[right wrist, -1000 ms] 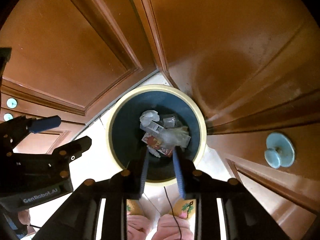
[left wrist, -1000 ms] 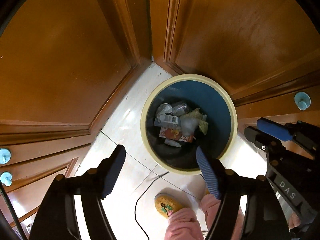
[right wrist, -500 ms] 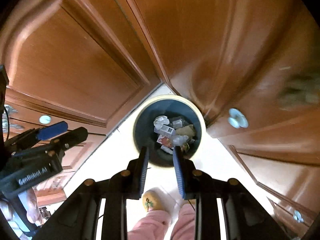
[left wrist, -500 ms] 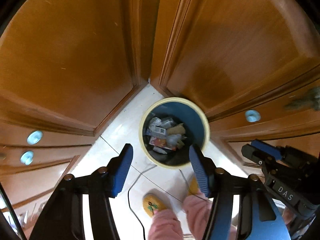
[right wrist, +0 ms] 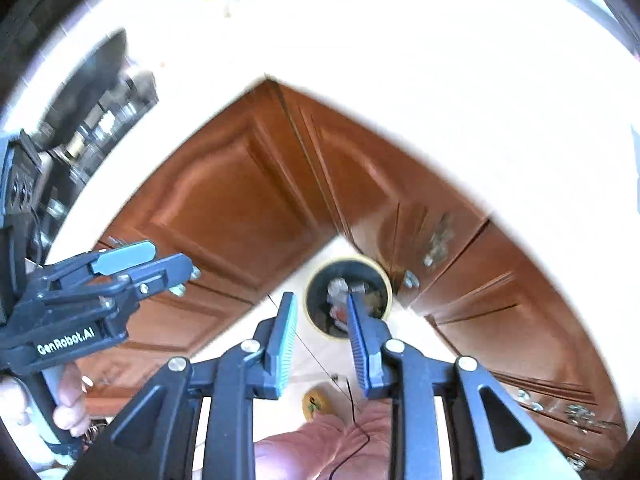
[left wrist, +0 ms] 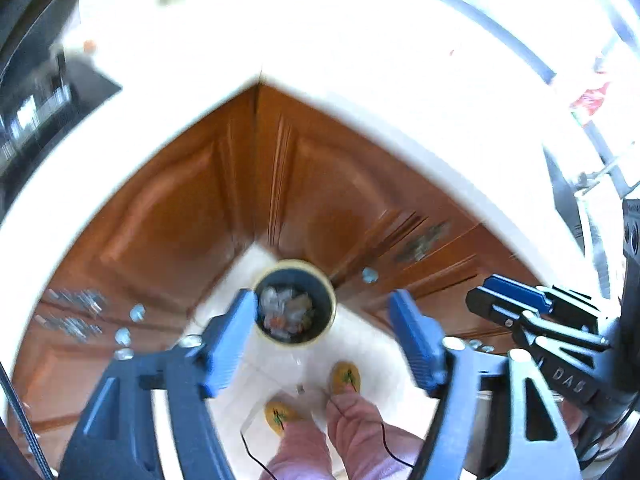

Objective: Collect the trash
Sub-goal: 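Raise both open tools back up to the counter trash, then grasp the crumpled clear plastic bag with the left tool while the right tool grasps the white plastic wrap, then carry the clear bag and white wrap down over the floor bin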

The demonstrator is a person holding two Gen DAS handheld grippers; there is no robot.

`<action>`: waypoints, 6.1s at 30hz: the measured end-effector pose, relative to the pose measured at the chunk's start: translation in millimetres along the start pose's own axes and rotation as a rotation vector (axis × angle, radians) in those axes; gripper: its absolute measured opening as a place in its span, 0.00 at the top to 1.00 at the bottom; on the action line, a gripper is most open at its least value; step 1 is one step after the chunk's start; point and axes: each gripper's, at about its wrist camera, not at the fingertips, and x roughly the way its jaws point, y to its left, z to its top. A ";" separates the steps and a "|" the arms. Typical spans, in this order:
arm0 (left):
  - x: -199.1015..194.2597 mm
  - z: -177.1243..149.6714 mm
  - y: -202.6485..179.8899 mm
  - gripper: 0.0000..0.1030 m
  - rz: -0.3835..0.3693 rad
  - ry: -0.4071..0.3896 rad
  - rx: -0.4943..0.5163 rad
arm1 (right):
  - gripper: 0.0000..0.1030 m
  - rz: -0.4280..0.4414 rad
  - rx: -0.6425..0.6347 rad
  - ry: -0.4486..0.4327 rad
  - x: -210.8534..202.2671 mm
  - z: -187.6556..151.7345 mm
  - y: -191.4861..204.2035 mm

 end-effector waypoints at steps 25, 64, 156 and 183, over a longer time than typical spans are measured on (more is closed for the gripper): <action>-131.8 116.2 -102.3 0.16 -0.097 -0.309 0.311 | 0.46 -0.180 0.028 -0.277 -199.2 82.8 -44.7; 222.6 385.8 -82.3 0.58 0.107 -0.213 0.169 | 0.46 0.185 0.116 -0.025 74.3 312.8 -202.2; 3.0 276.5 -108.3 0.97 -0.022 -0.351 0.169 | 0.94 0.066 -0.039 -0.334 -39.7 255.0 -107.5; -39.2 54.5 -13.0 0.97 -0.088 -0.123 0.108 | 0.94 0.117 -0.031 -0.198 -75.0 63.7 7.3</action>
